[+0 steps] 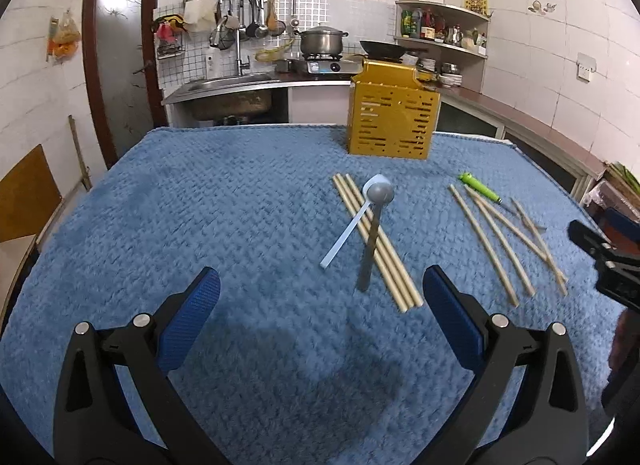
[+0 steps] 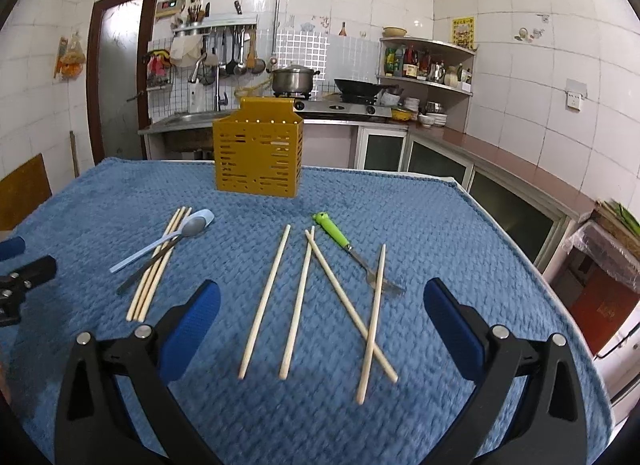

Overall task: Organize utensils
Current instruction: 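Grasp the light blue plastic spoon with the left tool while the right tool grasps a wooden chopstick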

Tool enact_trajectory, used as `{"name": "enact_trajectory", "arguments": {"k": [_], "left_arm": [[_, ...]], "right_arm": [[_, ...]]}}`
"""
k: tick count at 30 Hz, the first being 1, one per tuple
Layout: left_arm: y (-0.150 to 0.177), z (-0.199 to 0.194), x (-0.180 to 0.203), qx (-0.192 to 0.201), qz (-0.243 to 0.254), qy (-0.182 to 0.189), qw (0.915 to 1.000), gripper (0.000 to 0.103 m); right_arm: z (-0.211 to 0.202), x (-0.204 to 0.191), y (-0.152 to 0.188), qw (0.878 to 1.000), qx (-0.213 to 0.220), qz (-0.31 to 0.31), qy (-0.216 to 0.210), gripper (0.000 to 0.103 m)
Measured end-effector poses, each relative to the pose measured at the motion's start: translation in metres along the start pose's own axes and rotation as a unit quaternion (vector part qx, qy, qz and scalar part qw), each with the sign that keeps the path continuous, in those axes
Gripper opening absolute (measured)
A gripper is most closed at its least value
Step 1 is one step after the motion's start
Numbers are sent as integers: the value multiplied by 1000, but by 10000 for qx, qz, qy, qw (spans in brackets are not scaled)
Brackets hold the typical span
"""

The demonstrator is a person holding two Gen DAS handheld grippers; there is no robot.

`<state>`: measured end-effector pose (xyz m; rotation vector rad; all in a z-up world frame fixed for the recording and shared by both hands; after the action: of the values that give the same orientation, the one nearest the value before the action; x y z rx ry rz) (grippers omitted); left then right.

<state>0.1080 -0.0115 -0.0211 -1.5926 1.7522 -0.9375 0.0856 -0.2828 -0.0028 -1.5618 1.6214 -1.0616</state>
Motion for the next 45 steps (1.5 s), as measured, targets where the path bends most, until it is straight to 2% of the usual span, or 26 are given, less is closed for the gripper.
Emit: {"name": "enact_trajectory", "arguments": {"k": [4, 7, 16, 23, 29, 32, 34, 37, 39, 41, 43, 45], "left_arm": [[-16, 9, 4, -36, 95, 41, 9999, 98], [-29, 24, 6, -86, 172, 20, 9998, 98], [-39, 93, 11, -553, 406, -48, 9976, 98], [-33, 137, 3, -1087, 132, 70, 9940, 98], [-34, 158, 4, -1338, 32, 166, 9909, 97], [-34, 167, 8, -1472, 49, 237, 9888, 92], [-32, 172, 12, -1597, 44, 367, 9865, 82], [-32, 176, 16, -1678, 82, 476, 9846, 74], [-34, 177, 20, -1645, 182, 461, 9851, 71], [-35, 177, 23, -1617, 270, 480, 9853, 61], [-37, 180, 27, -1697, 355, 533, 9834, 46], [-37, 185, 28, -1824, 335, 601, 9808, 41]], "right_arm": [[15, -2, -12, 9996, 0, -253, 161, 99], [35, -2, -20, 9994, -150, -297, 127, 99], [110, 10, -21, 9962, -847, -74, 188, 99], [146, 15, -7, 9926, -1193, -4, 224, 99], [165, 17, 2, 9894, -1442, 49, 154, 99], [169, 19, 3, 9883, -1518, 34, 174, 99], [170, 18, 2, 9881, -1523, -19, 194, 99], [170, 19, -2, 9884, -1507, -60, 189, 97], [172, 20, -3, 9878, -1544, -87, 171, 86], [177, 20, -2, 9859, -1667, -113, 116, 75], [184, 19, 0, 9830, -1833, -104, 41, 65], [189, 17, 4, 9803, -1973, -77, -74, 55]]}}
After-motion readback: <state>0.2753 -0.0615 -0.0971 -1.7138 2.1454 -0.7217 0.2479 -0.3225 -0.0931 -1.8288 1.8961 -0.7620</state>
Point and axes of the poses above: each gripper's, at about its wrist camera, not at the fingertips, and z roughly the way its jaws point, x to its right, y to its underside, the point moved 6 cm from there along z, roughly the way its jaws point, and after that the axes turned 1 degree about -z, right-handed, at the moved point
